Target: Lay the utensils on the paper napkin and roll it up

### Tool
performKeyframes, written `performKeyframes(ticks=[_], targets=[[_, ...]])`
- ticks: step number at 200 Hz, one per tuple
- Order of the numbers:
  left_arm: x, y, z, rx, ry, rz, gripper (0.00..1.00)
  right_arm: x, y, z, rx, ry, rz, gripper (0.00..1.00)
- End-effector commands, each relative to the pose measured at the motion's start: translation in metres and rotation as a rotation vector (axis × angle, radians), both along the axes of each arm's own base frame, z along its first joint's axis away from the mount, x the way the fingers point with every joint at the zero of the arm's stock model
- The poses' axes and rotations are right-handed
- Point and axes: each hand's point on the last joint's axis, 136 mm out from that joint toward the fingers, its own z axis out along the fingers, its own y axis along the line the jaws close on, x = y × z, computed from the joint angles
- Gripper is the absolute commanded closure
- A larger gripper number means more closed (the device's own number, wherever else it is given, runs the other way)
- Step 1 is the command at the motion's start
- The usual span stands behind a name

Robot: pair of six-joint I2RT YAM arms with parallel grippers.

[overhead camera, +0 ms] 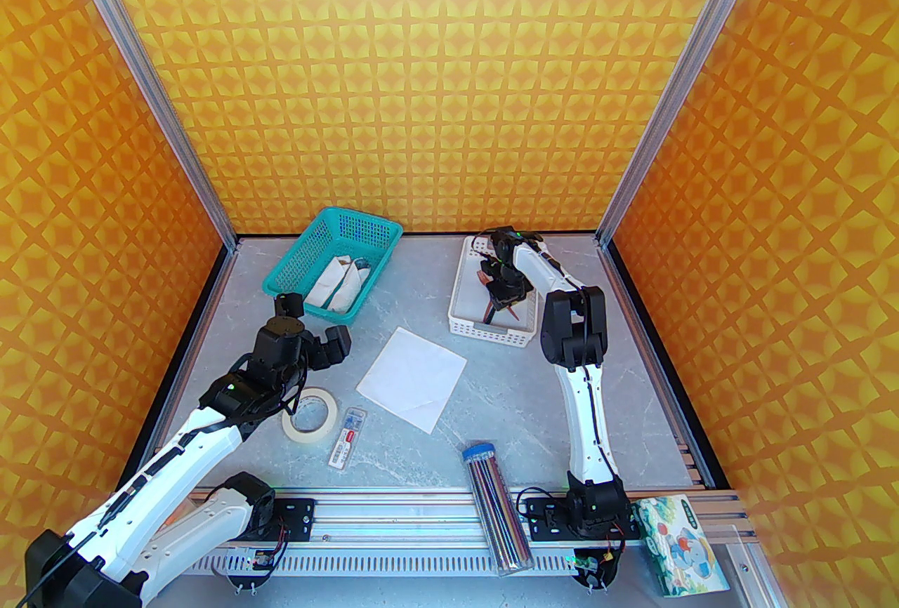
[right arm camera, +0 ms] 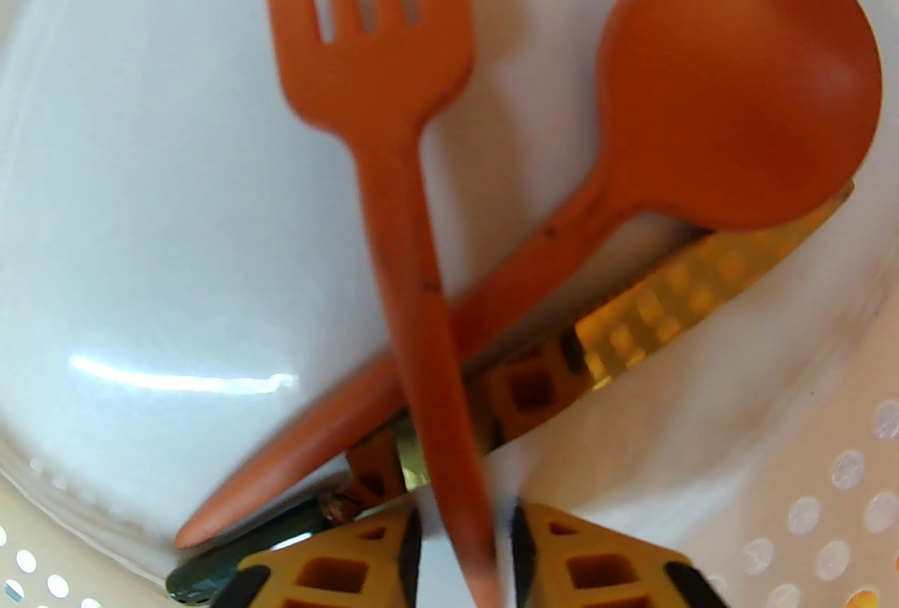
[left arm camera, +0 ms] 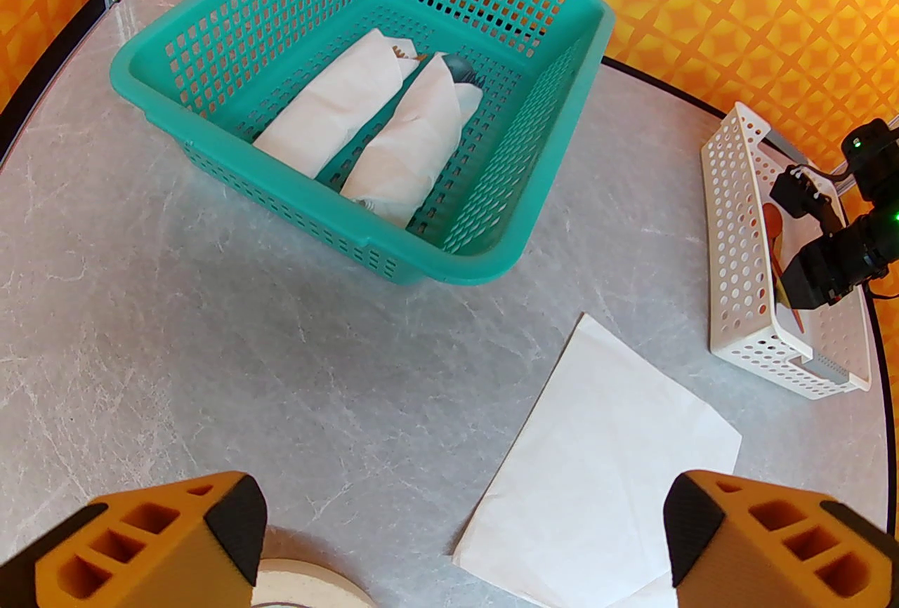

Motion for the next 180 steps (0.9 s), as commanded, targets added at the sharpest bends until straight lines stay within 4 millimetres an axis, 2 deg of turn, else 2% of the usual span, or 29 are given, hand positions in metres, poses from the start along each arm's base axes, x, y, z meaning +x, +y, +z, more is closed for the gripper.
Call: performKeyframes(ticks=[1,26,78,131,180], targets=[[0.001,0.005,0.006,0.006,-0.002,0.022,0.01,-0.004,0.006,-0.014,0.023,0.038,0.012,0.77],[0.001,0.005,0.005,0.007,0.0,0.022,0.01,-0.001,0.008,-0.005,0.034,0.013,0.008,0.85],[0.0,0.006,0.005,0.007,0.0,0.022,0.01,0.002,0.01,0.023,0.056,-0.061,0.002,0.92],[0.0,0.006,0.009,0.003,-0.009,0.023,0.01,0.0,0.014,0.055,0.098,-0.13,-0.024,0.92],[-0.002,0.008,0.015,-0.006,-0.03,0.027,0.01,-0.005,0.019,0.096,0.162,-0.214,-0.105,0.92]])
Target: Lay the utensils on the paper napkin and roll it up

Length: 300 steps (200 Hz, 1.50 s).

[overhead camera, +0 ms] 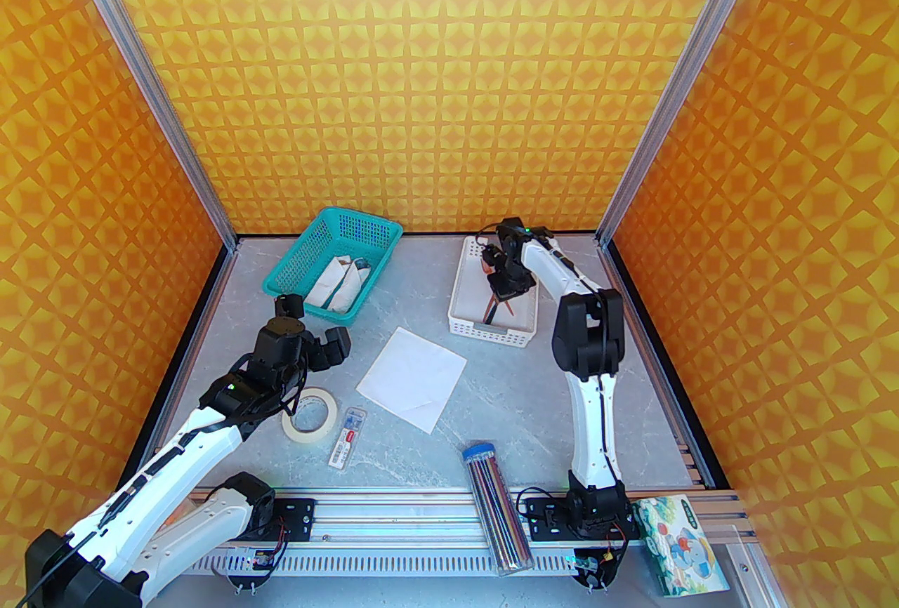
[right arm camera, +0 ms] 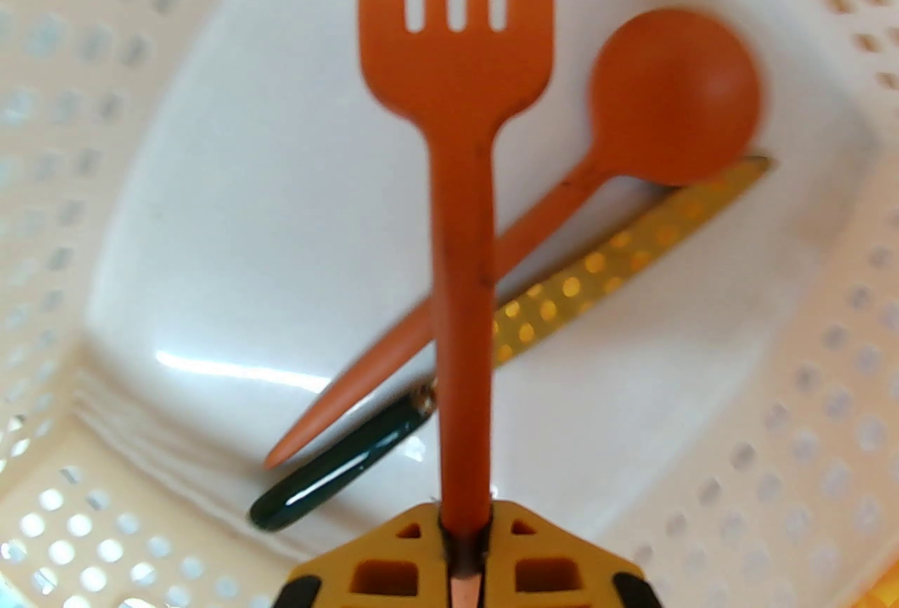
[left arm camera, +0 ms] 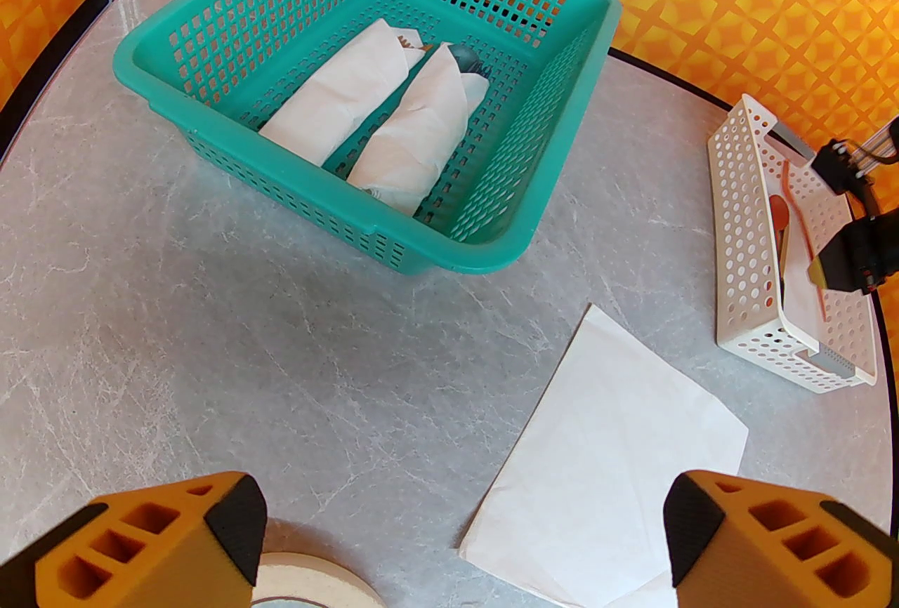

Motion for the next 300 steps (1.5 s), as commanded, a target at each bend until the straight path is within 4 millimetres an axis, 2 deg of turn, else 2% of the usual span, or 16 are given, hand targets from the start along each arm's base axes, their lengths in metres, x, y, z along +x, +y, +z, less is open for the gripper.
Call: performKeyframes(ticks=[1,38,73,105,162,216,266,300], targets=[[0.0,0.007,0.014,-0.005,-0.029,0.025,0.01,0.001,0.008,0.035,0.066,-0.081,-0.058,0.92],[-0.002,0.008,0.016,-0.01,-0.038,0.027,0.01,-0.014,0.016,0.07,0.168,-0.135,-0.133,0.92],[-0.003,0.01,0.017,-0.015,-0.047,0.031,0.01,-0.045,0.028,0.093,0.25,-0.152,-0.171,0.92],[-0.003,0.011,0.019,-0.021,-0.064,0.035,0.01,-0.079,0.042,0.108,0.335,-0.161,-0.189,0.92],[-0.004,0.019,0.027,0.021,-0.101,0.021,0.01,-0.132,0.083,0.126,0.466,-0.125,-0.17,0.92],[-0.008,0.03,0.036,0.028,-0.14,0.044,0.01,-0.169,0.136,0.113,0.521,-0.065,-0.155,0.92],[-0.013,0.033,0.033,0.034,-0.144,0.045,0.01,-0.192,0.184,0.085,0.474,-0.029,-0.121,0.92],[-0.016,0.038,0.03,0.047,-0.143,0.05,0.01,-0.202,0.22,0.057,0.457,0.017,-0.102,0.92]])
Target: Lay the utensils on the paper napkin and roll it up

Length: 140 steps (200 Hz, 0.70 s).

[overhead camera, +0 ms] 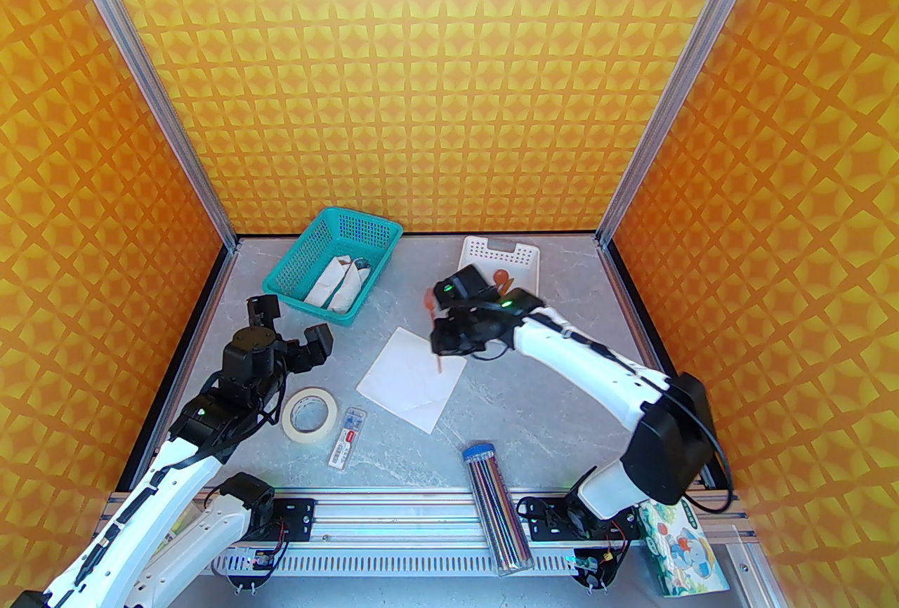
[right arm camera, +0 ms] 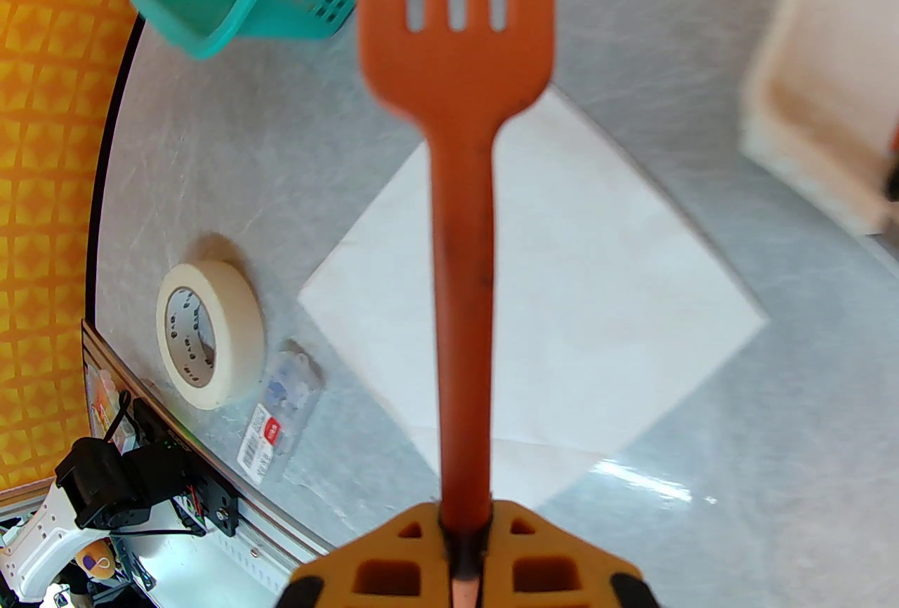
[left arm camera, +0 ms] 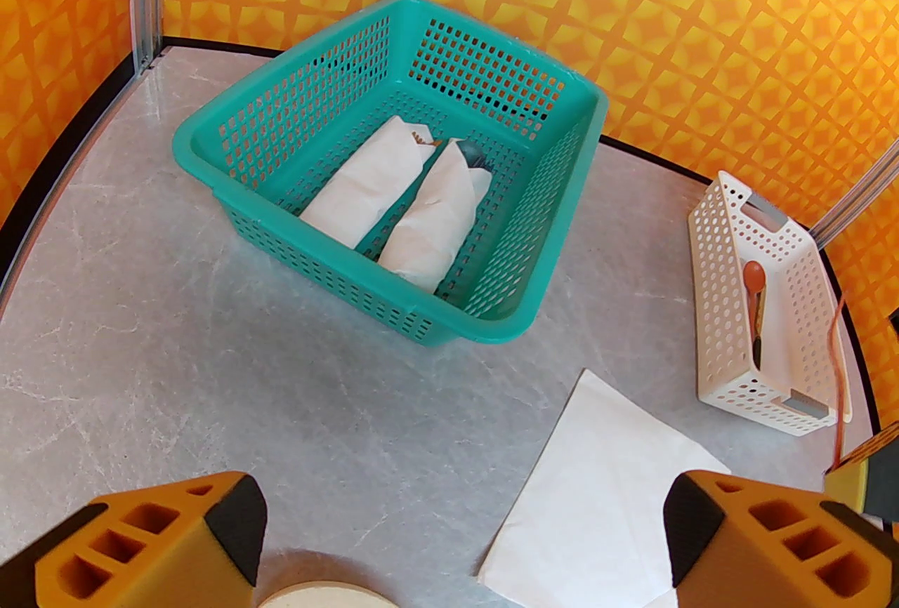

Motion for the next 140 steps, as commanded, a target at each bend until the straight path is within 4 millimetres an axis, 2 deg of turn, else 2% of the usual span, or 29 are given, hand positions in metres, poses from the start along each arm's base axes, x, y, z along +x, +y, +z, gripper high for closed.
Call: performKeyframes(ticks=[1,20,48,90,140], targets=[[-0.004,0.008,-0.006,0.037,0.005,0.015,0.01,0.003,0.019,-0.024,-0.021,0.018,-0.038,0.92],[-0.007,0.011,-0.005,0.04,-0.004,0.017,0.01,-0.001,0.033,-0.041,-0.049,0.038,-0.025,0.92],[-0.01,0.013,-0.004,0.048,-0.016,0.014,0.01,-0.001,0.043,-0.064,-0.095,0.059,-0.018,0.91],[-0.012,0.014,-0.006,0.06,-0.014,0.011,0.01,-0.003,0.043,-0.097,-0.161,0.11,-0.002,0.91],[-0.013,0.015,-0.008,0.061,-0.012,0.011,0.01,-0.004,0.037,-0.113,-0.234,0.124,0.023,0.9]])
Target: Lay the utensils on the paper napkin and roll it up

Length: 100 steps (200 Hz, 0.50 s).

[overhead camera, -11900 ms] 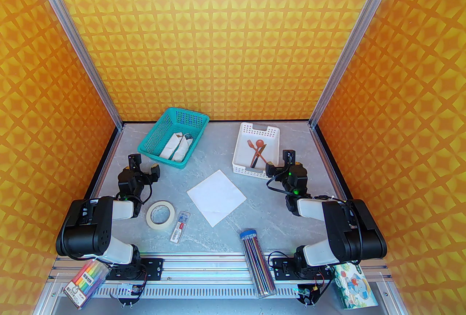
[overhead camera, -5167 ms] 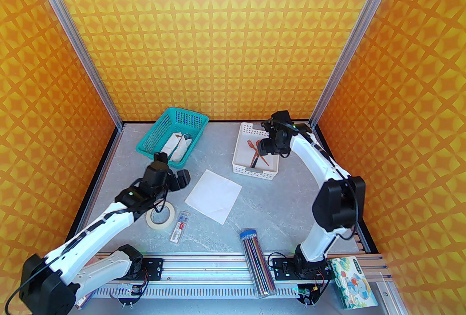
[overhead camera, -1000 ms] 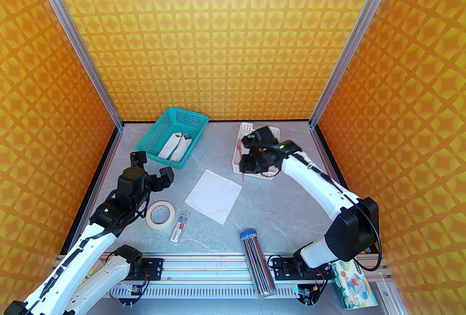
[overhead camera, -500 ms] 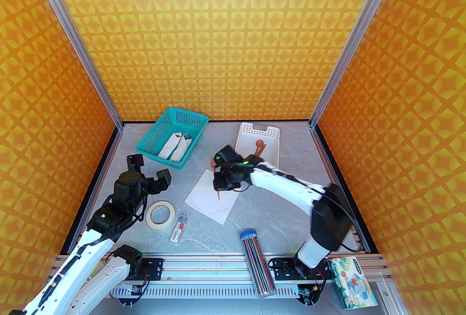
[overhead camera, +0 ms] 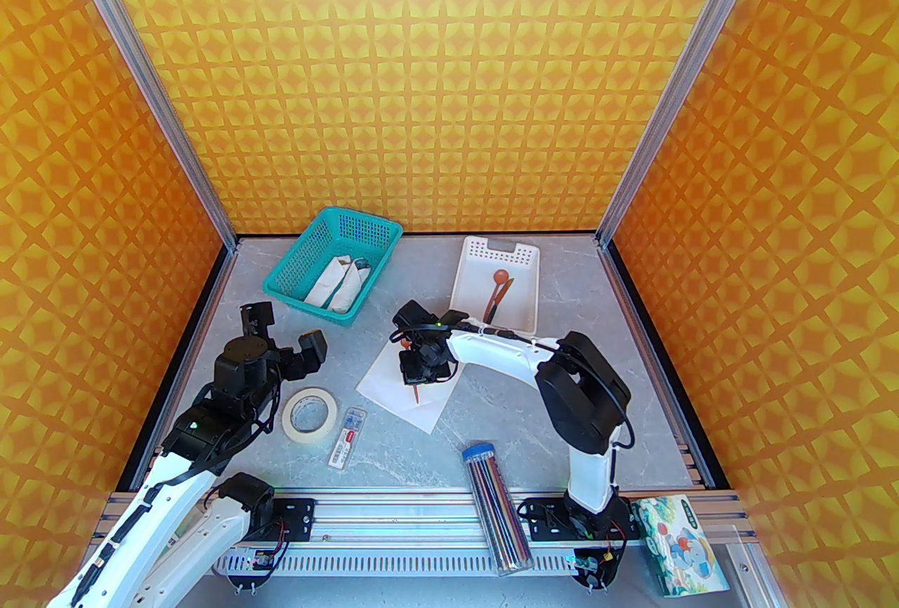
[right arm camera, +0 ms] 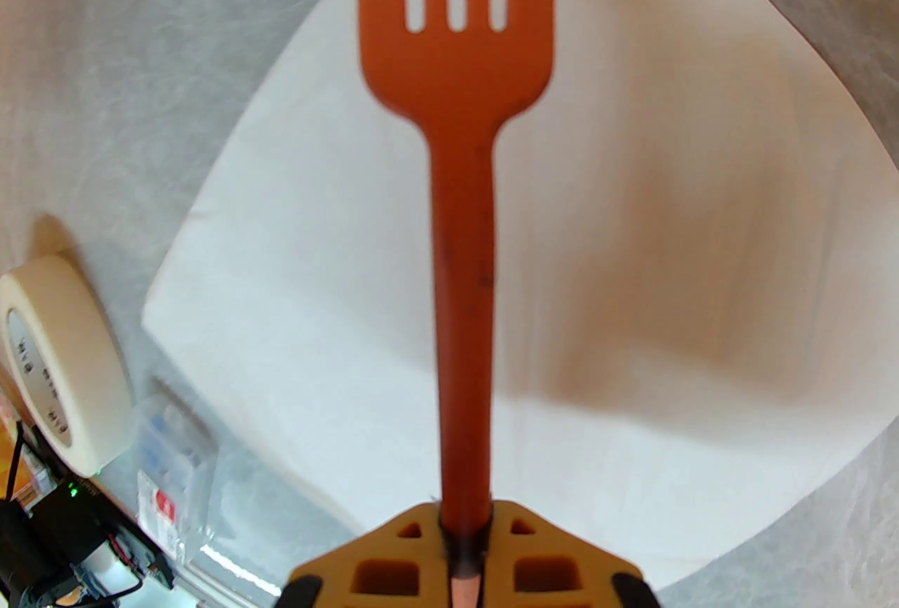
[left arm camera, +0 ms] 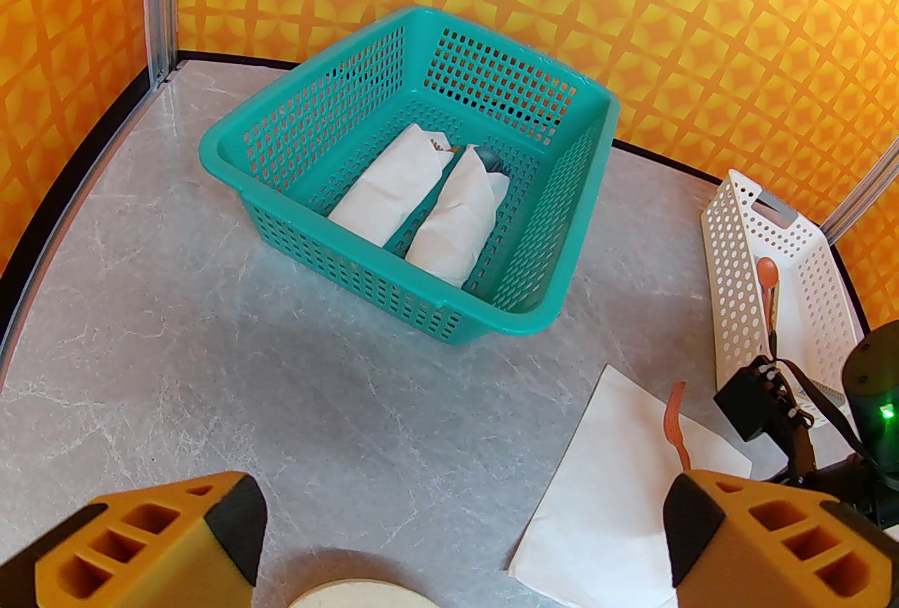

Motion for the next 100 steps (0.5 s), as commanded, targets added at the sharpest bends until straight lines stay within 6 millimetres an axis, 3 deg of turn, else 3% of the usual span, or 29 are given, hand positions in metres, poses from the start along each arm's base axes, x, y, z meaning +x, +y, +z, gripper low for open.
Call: performKeyframes(ticks=[1,100], targets=[[-0.002,0.006,-0.007,0.031,0.014,0.012,0.01,0.004,0.001,-0.003,-0.036,-0.017,0.017,0.9],[-0.002,0.006,-0.009,0.025,0.023,0.02,0.01,-0.001,-0.006,-0.021,-0.092,0.013,0.04,0.89]])
